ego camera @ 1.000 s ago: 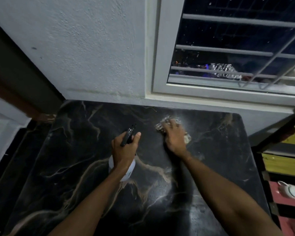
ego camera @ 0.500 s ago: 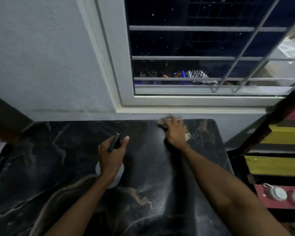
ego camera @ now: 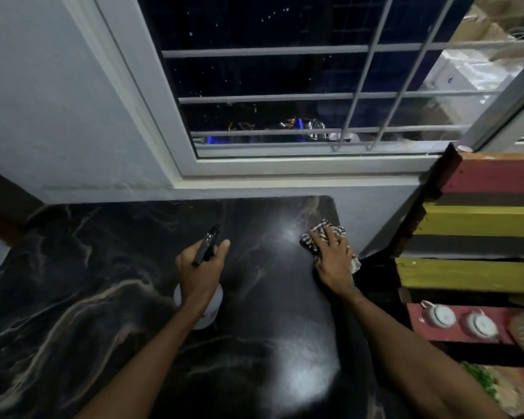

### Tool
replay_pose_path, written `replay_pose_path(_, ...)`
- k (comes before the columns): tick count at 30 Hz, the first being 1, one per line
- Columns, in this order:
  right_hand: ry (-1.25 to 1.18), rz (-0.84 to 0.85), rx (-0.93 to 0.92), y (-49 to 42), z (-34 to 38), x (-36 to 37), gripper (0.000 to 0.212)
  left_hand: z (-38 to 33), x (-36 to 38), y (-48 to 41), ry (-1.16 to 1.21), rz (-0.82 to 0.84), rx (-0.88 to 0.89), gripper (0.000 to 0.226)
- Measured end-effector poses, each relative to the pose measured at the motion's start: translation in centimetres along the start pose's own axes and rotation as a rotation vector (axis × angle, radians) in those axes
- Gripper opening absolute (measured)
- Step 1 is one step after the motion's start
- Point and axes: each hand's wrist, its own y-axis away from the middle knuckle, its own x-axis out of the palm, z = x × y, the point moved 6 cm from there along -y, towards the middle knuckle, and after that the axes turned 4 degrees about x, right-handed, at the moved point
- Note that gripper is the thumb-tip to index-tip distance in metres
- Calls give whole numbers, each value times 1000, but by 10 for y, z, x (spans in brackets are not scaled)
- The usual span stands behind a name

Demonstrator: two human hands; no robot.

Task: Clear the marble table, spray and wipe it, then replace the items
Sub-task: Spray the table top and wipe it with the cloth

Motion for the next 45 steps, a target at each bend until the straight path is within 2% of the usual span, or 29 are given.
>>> replay_pose_path(3, -78, 0, 108, 47, 5, 4, 71, -11, -3, 26, -40, -6, 15, 41)
replay_pose_path(4, -79, 41, 43, 69, 20, 10, 72, -15, -7, 35, -47, -10, 9, 41)
replay_pose_path(7, -55, 165, -334, 119, 40, 26, 71, -11, -20, 62, -40, -16, -34, 42)
replay_pose_path(8, -76, 151, -322, 119, 34, 22, 70, -8, -26, 70, -40, -18, -48, 41)
replay_pose_path(11, -154, 47, 111, 111, 21, 11, 70, 3, -47, 88, -66, -33, -77, 41)
replay_pose_path(12, -168, 49, 167, 119, 42, 13, 70, 7, -60, 93, -79, -44, -84, 41)
replay_pose_path(13, -169, 65, 115, 128, 66, 20, 71, 11, -68, 96, -79, -50, -89, 41)
replay_pose_path(16, -122, 153, -300, 155, 128, 53, 70, 32, -98, 99, -69, -63, -126, 36)
replay_pose_path(17, -128, 140, -338, 149, 133, 55, 69, 39, -108, 99, -76, -70, -130, 35)
replay_pose_path(18, -156, 101, -274, 135, 134, 55, 67, 47, -121, 97, -77, -82, -136, 35)
replay_pose_path(21, -185, 9, 197, 98, 142, 50, 58, 79, -167, 91, -42, -129, -186, 41)
replay_pose_path(22, -166, 6, 290, 93, 155, 50, 58, 90, -179, 89, -32, -130, -199, 41)
replay_pose_path(23, -121, -7, 284, 93, 181, 54, 60, 105, -195, 87, -15, -129, -221, 42)
replay_pose_path(26, -49, 27, -83, 126, 289, 91, 66, 140, -240, 76, -10, -134, -243, 44)
replay_pose_path(29, -63, 239, -524, 201, 397, 144, 65, 159, -280, 66, -83, -138, -172, 42)
replay_pose_path(31, 9, 357, -801, 240, 434, 157, 64, 168, -299, 63, -106, -164, -152, 37)
replay_pose_path(32, 31, 361, -865, 241, 438, 155, 64, 172, -307, 63, -102, -173, -144, 37)
replay_pose_path(33, 49, 333, -846, 233, 436, 152, 65, 177, -316, 63, -95, -180, -138, 38)
replay_pose_path(36, -3, 225, -419, 207, 401, 137, 70, 183, -327, 68, -64, -195, -136, 43)
replay_pose_path(37, -22, 206, -345, 217, 400, 135, 70, 184, -329, 71, -53, -198, -151, 42)
replay_pose_path(39, -8, 230, -471, 268, 417, 142, 68, 183, -332, 78, -50, -193, -172, 41)
replay_pose_path(41, 15, 345, -756, 335, 419, 150, 68, 180, -328, 87, -66, -154, -177, 34)
replay_pose_path(42, 47, 397, -841, 356, 407, 149, 71, 179, -326, 91, -74, -137, -176, 30)
replay_pose_path(43, 64, 391, -848, 360, 387, 143, 73, 176, -322, 96, -68, -119, -178, 31)
replay_pose_path(44, 48, 332, -760, 349, 363, 133, 74, 172, -318, 101, -50, -101, -184, 33)
replay_pose_path(45, 29, 259, -585, 333, 332, 121, 75, 165, -313, 107, -35, -80, -185, 36)
